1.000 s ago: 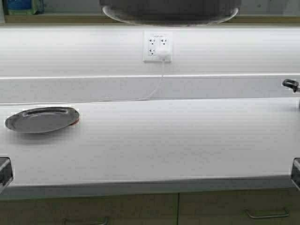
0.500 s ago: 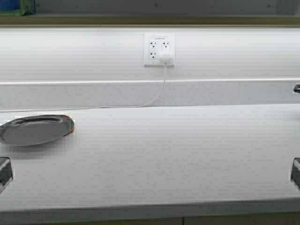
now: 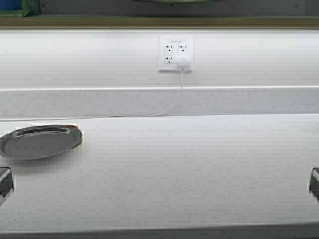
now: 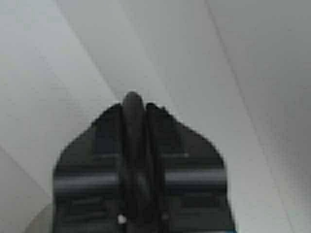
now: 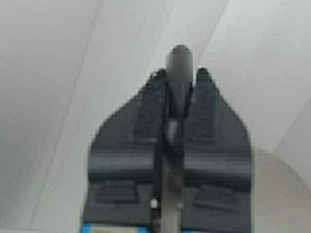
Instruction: Open the cabinet, put the pot inside, then close it
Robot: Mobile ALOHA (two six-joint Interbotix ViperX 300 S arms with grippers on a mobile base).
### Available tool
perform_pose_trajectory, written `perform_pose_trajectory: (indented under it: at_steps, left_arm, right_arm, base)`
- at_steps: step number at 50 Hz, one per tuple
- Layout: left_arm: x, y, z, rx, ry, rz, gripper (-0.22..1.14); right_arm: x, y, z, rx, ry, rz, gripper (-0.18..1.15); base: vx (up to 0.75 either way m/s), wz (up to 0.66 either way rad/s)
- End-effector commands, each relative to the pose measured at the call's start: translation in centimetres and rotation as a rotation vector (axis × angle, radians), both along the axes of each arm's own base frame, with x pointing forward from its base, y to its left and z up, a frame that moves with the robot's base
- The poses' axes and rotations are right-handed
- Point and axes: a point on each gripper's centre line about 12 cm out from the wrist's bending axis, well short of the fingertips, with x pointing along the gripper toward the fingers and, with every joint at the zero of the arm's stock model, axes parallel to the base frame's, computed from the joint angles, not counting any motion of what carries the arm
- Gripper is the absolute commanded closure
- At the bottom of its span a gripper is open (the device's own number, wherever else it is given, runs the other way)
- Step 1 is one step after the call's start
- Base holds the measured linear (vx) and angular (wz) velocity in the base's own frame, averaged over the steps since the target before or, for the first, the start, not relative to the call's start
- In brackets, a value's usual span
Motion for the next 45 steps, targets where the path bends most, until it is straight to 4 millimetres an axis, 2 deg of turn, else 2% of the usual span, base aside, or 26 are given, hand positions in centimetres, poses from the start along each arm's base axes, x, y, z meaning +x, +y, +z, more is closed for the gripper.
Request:
perform_pose_trajectory:
  at_steps: [1,14,24,45]
  left_arm:
    - [-0.9,-4.5,2.5,-0.008,-0.022,-0.131,0.90]
    - [0.9,-4.6,0.4,-0.008,0.023,-0.122,0.90]
    - [1.4,-4.7,-1.3,-0.018,0.061,-0.124,0.90]
    - [2.7,-5.2,-3.6,-0.081,0.112,-0.131,0.90]
  right_arm:
    - [-0.4,4.2,2.7,-0.003,-0.066,0.096,0.89]
    - [0.7,3.4,1.4,-0.010,-0.042,0.070,0.89]
    - [1.0,3.2,0.7,0.003,-0.028,0.067,0.89]
    - [2.5,2.5,-5.3,0.111,0.091,0.054,0.89]
  base:
    - [0.04,0.03]
    - [0.03,0.01]
    - [0.04,0.03]
    - [0.02,0.02]
